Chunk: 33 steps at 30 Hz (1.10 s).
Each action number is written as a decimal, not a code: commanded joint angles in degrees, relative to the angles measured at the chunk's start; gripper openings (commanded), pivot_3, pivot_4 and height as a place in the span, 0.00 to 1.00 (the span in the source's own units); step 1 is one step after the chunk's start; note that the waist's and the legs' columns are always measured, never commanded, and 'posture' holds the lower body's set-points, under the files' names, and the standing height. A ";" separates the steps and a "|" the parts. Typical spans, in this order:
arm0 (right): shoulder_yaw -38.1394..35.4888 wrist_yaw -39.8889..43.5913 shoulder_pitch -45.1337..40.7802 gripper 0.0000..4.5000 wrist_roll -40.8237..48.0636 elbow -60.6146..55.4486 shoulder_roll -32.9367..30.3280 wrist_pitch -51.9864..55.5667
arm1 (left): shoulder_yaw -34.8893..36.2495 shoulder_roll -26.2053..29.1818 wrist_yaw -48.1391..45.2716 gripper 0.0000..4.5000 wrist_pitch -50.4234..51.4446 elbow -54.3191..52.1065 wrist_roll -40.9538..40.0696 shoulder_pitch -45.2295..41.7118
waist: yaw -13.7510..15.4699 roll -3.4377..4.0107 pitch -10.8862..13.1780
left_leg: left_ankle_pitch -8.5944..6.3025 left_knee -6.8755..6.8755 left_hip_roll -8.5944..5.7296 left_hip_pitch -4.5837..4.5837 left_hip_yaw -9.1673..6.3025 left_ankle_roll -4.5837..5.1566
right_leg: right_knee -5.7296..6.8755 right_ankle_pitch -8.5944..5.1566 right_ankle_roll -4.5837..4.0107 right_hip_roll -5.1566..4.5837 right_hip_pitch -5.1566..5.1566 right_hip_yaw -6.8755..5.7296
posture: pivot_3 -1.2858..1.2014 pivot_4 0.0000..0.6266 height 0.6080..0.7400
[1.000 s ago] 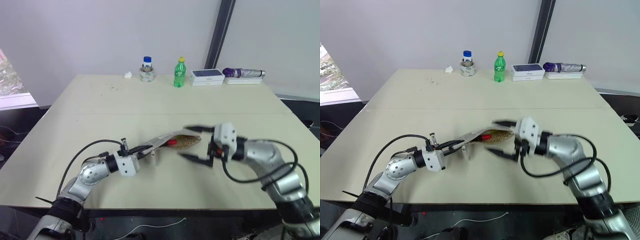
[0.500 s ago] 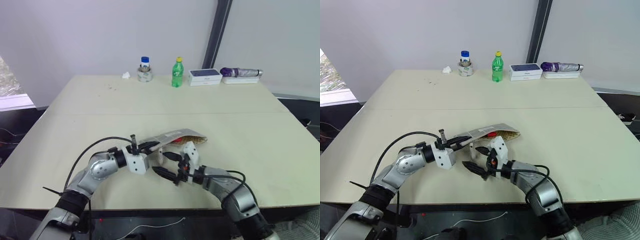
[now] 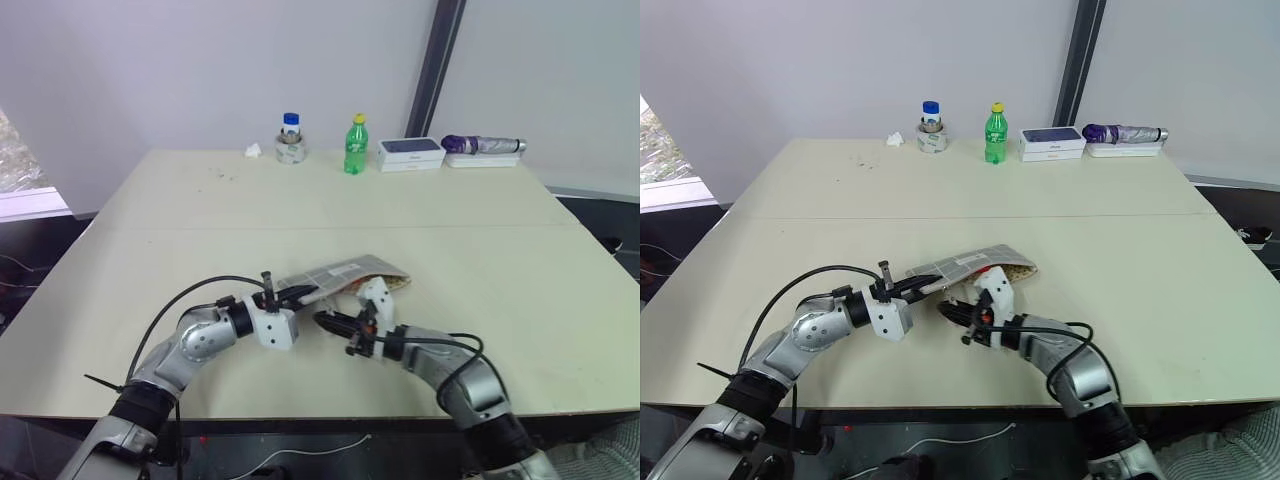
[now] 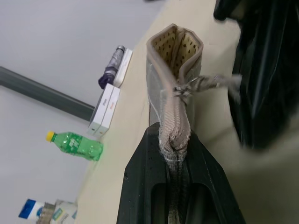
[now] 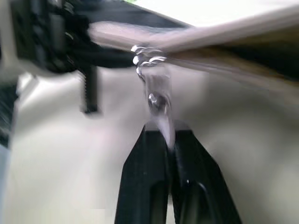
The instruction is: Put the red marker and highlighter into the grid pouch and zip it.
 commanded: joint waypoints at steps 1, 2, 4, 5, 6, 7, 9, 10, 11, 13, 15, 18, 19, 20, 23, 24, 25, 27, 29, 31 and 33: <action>-6.44 2.09 -1.56 0.01 -1.40 3.92 -5.87 -3.60 | 1.75 2.21 -0.77 0.00 -0.91 -2.19 -3.51 0.76 | 0.05 0.00 0.00 | 0.00 0.00 0.00 0.00 0.00 0.00 | 0.00 0.00 0.00 0.01 0.00 -0.01 | 0.52 0.24 1.00; -7.70 2.73 -2.24 0.01 -1.93 5.81 -7.93 -4.54 | 1.83 2.89 -0.99 0.00 -1.29 -1.98 -3.66 1.02 | 0.02 0.00 0.00 | 0.00 0.00 0.01 0.00 0.00 0.00 | 0.00 0.00 0.00 0.00 0.00 -0.01 | 0.52 0.24 1.00; -9.47 3.55 -3.58 0.01 -3.31 9.67 -10.81 -7.16 | 1.99 4.00 -1.39 0.00 -1.75 -1.21 -4.48 1.28 | -0.01 0.00 0.00 | 0.00 0.00 0.01 0.00 0.03 0.00 | 0.00 0.00 0.00 0.00 0.00 0.01 | 0.52 0.24 1.00; -10.11 3.83 -4.22 0.01 -3.91 11.58 -11.72 -8.56 | 2.01 4.49 -1.71 0.00 -1.84 -0.74 -5.10 1.31 | -0.02 0.00 0.00 | 0.00 -0.01 0.01 0.00 0.04 0.00 | -0.01 0.00 0.00 0.00 0.00 0.01 | 0.52 0.24 1.00; -10.76 3.75 -4.92 0.01 -4.56 13.62 -12.38 -9.93 | 2.06 4.99 -1.83 0.00 -2.17 -0.11 -5.45 1.27 | -0.08 0.00 0.00 | 0.00 -0.02 0.01 0.01 0.06 0.00 | -0.01 0.00 0.00 0.00 0.00 0.01 | 0.52 0.24 1.00; -11.26 3.51 -5.54 0.01 -5.21 15.31 -12.84 -11.05 | 2.09 5.41 -1.89 0.00 -2.43 0.49 -5.64 1.16 | -0.21 0.00 0.00 | 0.00 -0.03 0.02 0.01 0.07 0.00 | -0.01 0.00 0.00 0.01 -0.01 0.01 | 0.52 0.24 1.00; -11.43 3.71 -6.36 0.01 -6.48 17.73 -13.48 -12.91 | 1.92 5.71 -4.42 0.00 -0.77 1.63 -8.87 0.97 | -0.35 0.00 0.00 | 0.00 -0.05 0.03 0.01 0.09 0.00 | -0.01 0.00 0.00 0.02 -0.02 0.02 | 0.52 0.24 1.00; -11.07 3.56 -6.48 0.06 -7.43 18.47 -13.52 -14.04 | 2.14 5.34 -5.57 0.00 1.04 2.13 -10.69 0.75 | -0.35 0.01 0.00 | 0.00 -0.05 0.03 0.01 0.09 0.00 | -0.01 0.00 0.00 0.01 -0.02 0.02 | 0.52 0.24 1.00; -11.03 3.88 -6.46 0.13 -7.49 18.74 -13.25 -14.63 | 2.24 4.86 -7.69 0.00 3.81 2.16 -13.53 0.75 | -0.34 0.01 0.00 | 0.01 -0.05 0.04 0.00 0.09 -0.01 | 0.00 0.00 0.00 0.01 -0.03 0.02 | 0.52 0.24 1.00; -10.69 4.72 -6.02 0.33 -7.68 18.02 -12.78 -15.54 | 2.62 3.97 -10.77 0.17 8.54 1.09 -18.32 1.18 | -0.36 0.01 0.01 | 0.01 -0.03 0.04 0.00 0.11 -0.01 | 0.00 0.00 0.00 0.01 -0.01 0.01 | 0.52 0.24 1.00; -10.78 4.94 -5.70 0.56 -7.76 17.49 -12.53 -15.72 | 3.25 3.65 -10.66 0.36 9.60 -0.12 -18.88 1.59 | -0.30 0.02 0.01 | 0.01 -0.02 0.05 0.00 0.09 -0.01 | 0.00 0.00 0.00 0.01 -0.01 0.01 | 0.52 0.24 1.00; -10.11 6.52 -5.18 0.91 -9.08 17.19 -13.52 -18.08 | 4.37 4.59 -11.37 0.71 9.55 -1.44 -19.15 2.71 | -0.25 0.02 0.01 | 0.01 -0.01 0.05 0.00 0.08 -0.01 | -0.01 0.00 0.00 -0.01 -0.01 0.02 | 0.52 0.24 1.00; -10.52 7.24 -5.10 1.00 -8.69 16.91 -13.72 -18.09 | 4.89 5.15 -12.74 0.82 10.82 -2.48 -20.89 3.78 | -0.22 0.02 0.01 | 0.01 -0.01 0.04 0.00 0.08 -0.01 | -0.01 0.00 0.00 -0.01 -0.01 0.02 | 0.52 0.24 1.00; -10.90 8.11 -4.99 1.00 -8.28 16.56 -13.95 -18.15 | 5.37 5.59 -14.84 0.94 14.01 -4.19 -23.86 5.23 | -0.28 0.02 0.01 | 0.01 -0.01 0.05 0.00 0.09 -0.01 | -0.01 0.00 0.00 0.00 -0.01 0.01 | 0.52 0.24 1.00; -11.14 13.72 -2.73 1.00 -6.43 12.27 -16.27 -18.13 | 8.00 7.22 -19.23 1.00 24.34 -11.90 -33.43 10.57 | -0.42 0.09 0.06 | 0.00 -0.04 0.15 0.00 0.08 -0.01 | -0.02 0.00 -0.01 -0.02 -0.02 0.06 | 0.52 0.24 1.00; -11.81 14.82 -2.10 1.00 -5.23 10.98 -16.64 -17.59 | 9.10 7.77 -19.67 1.00 26.47 -14.40 -35.24 12.35 | -0.43 0.09 0.06 | 0.00 -0.04 0.16 0.00 0.08 0.00 | -0.02 0.00 0.00 -0.03 -0.02 0.07 | 0.52 0.24 1.00; -12.68 15.99 -1.49 1.00 -3.63 9.85 -17.05 -16.55 | 10.21 8.40 -19.63 1.00 27.81 -16.82 -36.09 14.29 | -0.49 0.10 0.06 | 0.00 -0.04 0.18 0.00 0.06 0.00 | -0.03 0.00 -0.01 -0.03 -0.01 0.07 | 0.52 0.24 1.00; -13.84 18.37 -0.05 1.00 -1.45 8.12 -18.34 -15.39 | 12.76 9.47 -19.83 1.00 31.26 -21.91 -39.22 18.69 | -0.51 0.09 0.06 | -0.01 -0.04 0.19 0.02 0.03 0.01 | -0.03 -0.01 -0.01 -0.04 0.03 0.06 | 0.52 0.24 1.00; -17.01 19.12 1.54 1.00 1.96 6.08 -19.32 -12.89 | 19.40 10.00 -18.43 1.00 36.51 -28.74 -46.60 25.78 | -0.58 0.09 0.06 | -0.02 -0.02 0.19 0.03 0.02 0.02 | -0.05 -0.01 -0.01 -0.06 0.06 0.07 | 0.52 0.24 1.00; -19.03 19.22 2.56 1.00 2.98 5.97 -20.25 -12.19 | 24.28 10.71 -17.09 1.00 41.73 -32.29 -50.46 30.22 | -0.48 0.09 0.06 | -0.05 -0.03 0.19 0.04 0.01 0.07 | -0.10 -0.01 -0.02 -0.14 0.11 0.07 | 0.52 0.24 1.00; -20.55 19.24 3.31 1.00 1.96 8.04 -21.14 -14.11 | 28.98 11.40 -15.45 1.00 45.11 -31.97 -51.22 33.11 | -0.34 0.09 0.06 | -0.05 -0.02 0.19 0.06 -0.02 0.07 | -0.10 -0.01 -0.02 -0.15 0.15 0.03 | 0.52 0.24 1.00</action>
